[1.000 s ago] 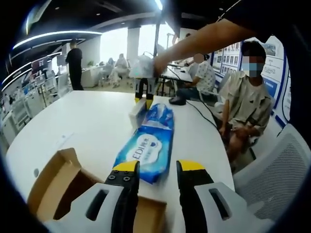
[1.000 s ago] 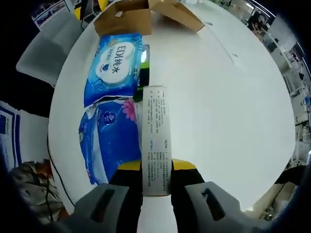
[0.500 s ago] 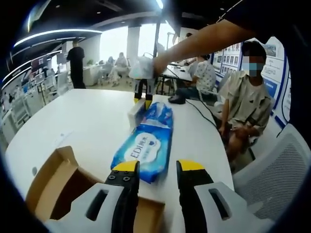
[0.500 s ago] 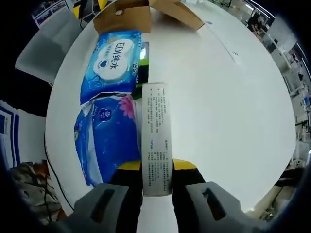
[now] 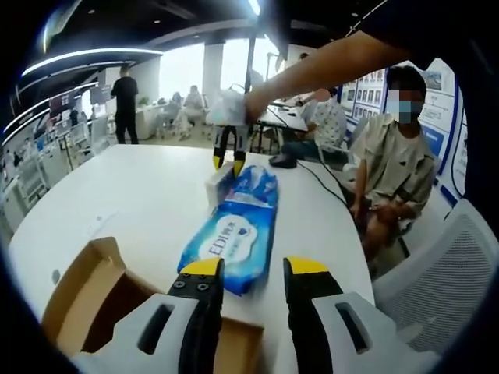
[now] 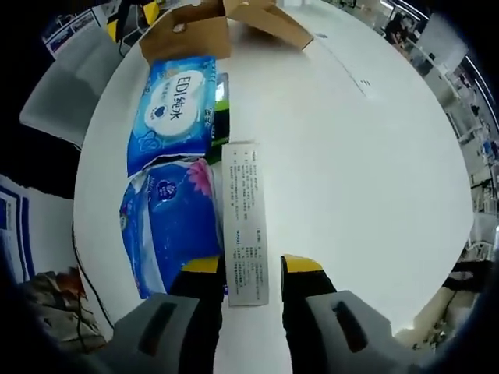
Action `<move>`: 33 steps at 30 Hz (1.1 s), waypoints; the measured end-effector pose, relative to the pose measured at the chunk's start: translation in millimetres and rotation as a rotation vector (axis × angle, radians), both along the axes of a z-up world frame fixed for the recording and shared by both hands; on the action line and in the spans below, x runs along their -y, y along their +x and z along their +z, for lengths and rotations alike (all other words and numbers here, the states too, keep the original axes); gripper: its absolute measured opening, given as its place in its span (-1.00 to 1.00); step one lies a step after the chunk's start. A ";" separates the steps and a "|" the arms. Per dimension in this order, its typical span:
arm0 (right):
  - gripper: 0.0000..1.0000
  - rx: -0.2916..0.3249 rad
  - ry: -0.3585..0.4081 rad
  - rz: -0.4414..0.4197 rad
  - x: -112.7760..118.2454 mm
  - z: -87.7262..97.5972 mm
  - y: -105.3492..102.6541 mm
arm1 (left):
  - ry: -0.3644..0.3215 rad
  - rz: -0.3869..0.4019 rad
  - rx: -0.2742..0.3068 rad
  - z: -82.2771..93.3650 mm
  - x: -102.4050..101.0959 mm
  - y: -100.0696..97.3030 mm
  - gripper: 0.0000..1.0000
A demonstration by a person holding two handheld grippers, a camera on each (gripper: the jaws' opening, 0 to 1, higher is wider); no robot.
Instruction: Operate the shoe box by opening the lid, removing the specified soft item, and placing it in the target area until the item is outside and the box remains undamaged.
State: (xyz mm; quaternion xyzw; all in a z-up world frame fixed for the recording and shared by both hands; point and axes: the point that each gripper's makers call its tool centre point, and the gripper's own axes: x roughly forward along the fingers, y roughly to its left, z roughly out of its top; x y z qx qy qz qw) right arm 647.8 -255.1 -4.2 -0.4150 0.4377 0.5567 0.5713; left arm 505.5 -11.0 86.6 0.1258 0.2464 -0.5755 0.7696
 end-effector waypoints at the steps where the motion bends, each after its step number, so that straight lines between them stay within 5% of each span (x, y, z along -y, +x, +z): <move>1: -0.53 0.001 -0.005 0.004 0.5 4.5 -1.6 | -0.003 0.002 0.003 1.1 -1.2 -0.8 -0.40; 8: -0.59 0.074 0.036 0.018 -16.8 49.8 -13.1 | -0.021 0.011 0.018 9.3 -8.9 -1.2 -0.38; 16: -0.58 0.098 0.035 0.044 -46.2 73.9 -24.4 | -0.027 0.019 0.047 23.9 -27.1 -1.9 -0.32; 24: -0.58 0.140 0.076 0.107 -110.1 108.9 -37.3 | -0.020 0.041 0.089 40.8 -64.0 -2.0 -0.30; 33: -0.57 0.147 0.109 0.183 -182.1 125.1 -53.6 | -0.020 0.086 0.106 53.3 -107.5 -14.4 -0.29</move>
